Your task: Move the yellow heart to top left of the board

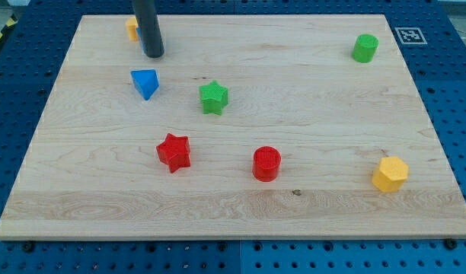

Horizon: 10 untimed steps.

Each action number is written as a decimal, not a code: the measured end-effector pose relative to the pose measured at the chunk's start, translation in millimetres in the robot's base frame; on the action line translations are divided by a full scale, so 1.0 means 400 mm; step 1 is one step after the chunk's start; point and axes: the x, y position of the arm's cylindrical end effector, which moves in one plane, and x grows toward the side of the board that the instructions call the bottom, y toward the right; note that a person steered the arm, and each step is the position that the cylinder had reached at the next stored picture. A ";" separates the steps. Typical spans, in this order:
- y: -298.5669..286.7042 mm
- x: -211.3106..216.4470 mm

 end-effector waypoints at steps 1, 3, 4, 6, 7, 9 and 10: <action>0.000 0.050; 0.001 0.063; 0.001 0.066; 0.047 0.023; 0.074 0.004; 0.130 -0.049; 0.171 -0.069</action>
